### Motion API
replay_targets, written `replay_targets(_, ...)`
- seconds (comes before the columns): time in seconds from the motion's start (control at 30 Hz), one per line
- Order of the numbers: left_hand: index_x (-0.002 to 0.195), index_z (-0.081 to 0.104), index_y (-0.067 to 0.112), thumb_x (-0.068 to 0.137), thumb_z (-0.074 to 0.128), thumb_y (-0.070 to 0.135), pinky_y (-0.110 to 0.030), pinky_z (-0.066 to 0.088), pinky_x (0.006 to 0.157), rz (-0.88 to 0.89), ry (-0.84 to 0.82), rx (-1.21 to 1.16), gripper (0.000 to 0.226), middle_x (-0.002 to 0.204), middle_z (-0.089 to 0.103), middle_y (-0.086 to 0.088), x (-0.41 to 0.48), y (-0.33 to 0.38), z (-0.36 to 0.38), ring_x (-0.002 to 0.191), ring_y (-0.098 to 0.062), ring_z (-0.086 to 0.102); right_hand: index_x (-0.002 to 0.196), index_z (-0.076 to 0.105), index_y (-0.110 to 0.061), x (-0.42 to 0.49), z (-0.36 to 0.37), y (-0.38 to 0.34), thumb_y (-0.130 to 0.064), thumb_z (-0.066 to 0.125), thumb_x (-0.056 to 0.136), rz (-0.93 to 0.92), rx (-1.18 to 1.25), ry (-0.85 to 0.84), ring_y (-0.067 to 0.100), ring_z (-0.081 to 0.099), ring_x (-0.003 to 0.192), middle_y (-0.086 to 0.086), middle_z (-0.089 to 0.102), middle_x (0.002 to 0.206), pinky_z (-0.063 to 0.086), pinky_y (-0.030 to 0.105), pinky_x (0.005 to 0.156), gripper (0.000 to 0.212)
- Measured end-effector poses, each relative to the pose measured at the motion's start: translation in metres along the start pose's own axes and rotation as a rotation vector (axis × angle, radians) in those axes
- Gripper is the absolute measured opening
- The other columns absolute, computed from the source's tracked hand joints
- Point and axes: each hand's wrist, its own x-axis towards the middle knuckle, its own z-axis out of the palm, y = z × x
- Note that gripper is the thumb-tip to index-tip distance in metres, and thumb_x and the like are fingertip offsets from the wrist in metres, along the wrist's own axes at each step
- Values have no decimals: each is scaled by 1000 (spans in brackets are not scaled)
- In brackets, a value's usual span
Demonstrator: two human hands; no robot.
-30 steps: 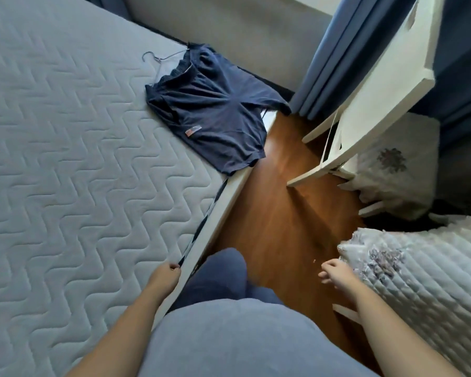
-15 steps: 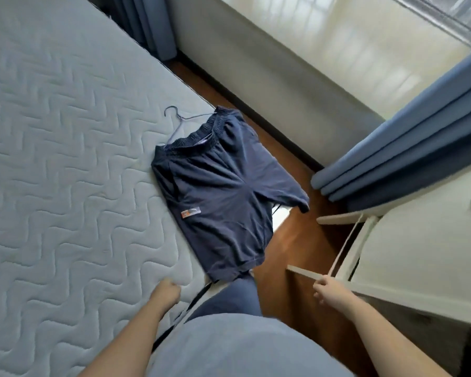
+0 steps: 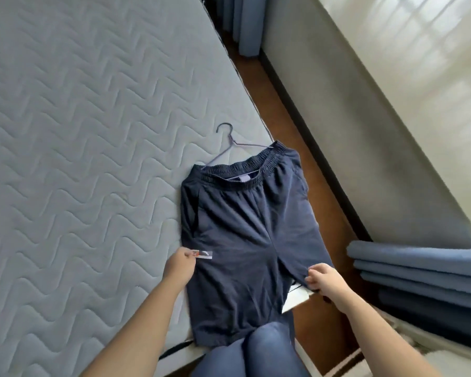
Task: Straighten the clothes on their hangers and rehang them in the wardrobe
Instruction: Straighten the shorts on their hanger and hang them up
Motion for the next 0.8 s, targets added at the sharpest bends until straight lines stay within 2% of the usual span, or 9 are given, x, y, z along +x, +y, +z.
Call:
replay_targets(0.07, 106, 60, 3, 87, 45, 8, -33, 43, 86, -28, 83, 9, 24, 114, 63, -20, 22, 11, -9, 107, -35, 56, 104, 54, 17, 39, -8, -30, -2, 43, 89, -69, -92, 20, 19, 49, 60, 6, 53, 68, 46, 26, 57, 27)
replay_targets(0.13, 109, 59, 2, 88, 44, 8, -32, 41, 86, -41, 142, 21, 27, 117, 62, -19, 47, 23, -14, 109, -35, 55, 110, 57, 9, 74, -13, -66, -7, 44, 87, -147, -180, 58, 22, 55, 76, 9, 59, 81, 46, 31, 72, 30)
replay_targets(0.23, 115, 54, 2, 88, 43, 8, -33, 40, 88, -29, 215, 23, 30, 122, 58, -19, 89, 44, -17, 111, -35, 53, 119, 53, -5, 118, -16, -122, -16, 45, 90, -224, -240, 89, 29, 58, 103, 14, 62, 113, 43, 32, 85, 32)
replay_targets(0.33, 122, 46, -1, 89, 45, 13, -40, 39, 93, -68, 282, -4, 35, 126, 52, -24, 135, 66, -16, 115, -39, 49, 124, 49, -4, 160, -19, -177, -15, 46, 90, -349, -298, 159, 31, 52, 114, 17, 56, 123, 40, 35, 94, 36)
replay_targets(0.47, 130, 37, 1, 91, 49, 26, -41, 37, 96, -19, 241, 25, 47, 131, 45, -24, 183, 90, -6, 120, -38, 44, 128, 44, -2, 215, -29, -222, -14, 47, 90, -460, -400, 264, 36, 47, 118, 23, 46, 130, 38, 40, 100, 40)
replay_targets(0.57, 134, 32, 4, 92, 46, 33, -43, 37, 96, -11, 230, 154, 52, 135, 37, -24, 204, 100, 3, 121, -39, 41, 135, 39, -4, 247, -36, -243, -19, 46, 92, -479, -455, 319, 37, 43, 123, 21, 43, 135, 36, 42, 102, 46)
replay_targets(0.67, 131, 33, 5, 93, 44, 34, -44, 38, 94, -11, 257, 227, 49, 133, 36, -25, 219, 94, 6, 117, -41, 43, 139, 34, -5, 271, -39, -253, -28, 44, 94, -452, -546, 286, 36, 39, 128, 20, 40, 141, 34, 45, 107, 52)
replay_targets(0.8, 124, 40, 1, 93, 45, 28, -43, 39, 93, 36, 274, 175, 42, 127, 45, -27, 228, 84, 5, 113, -41, 47, 139, 34, -8, 287, -39, -252, -34, 43, 94, -416, -658, 240, 37, 40, 128, 16, 38, 142, 33, 48, 107, 53)
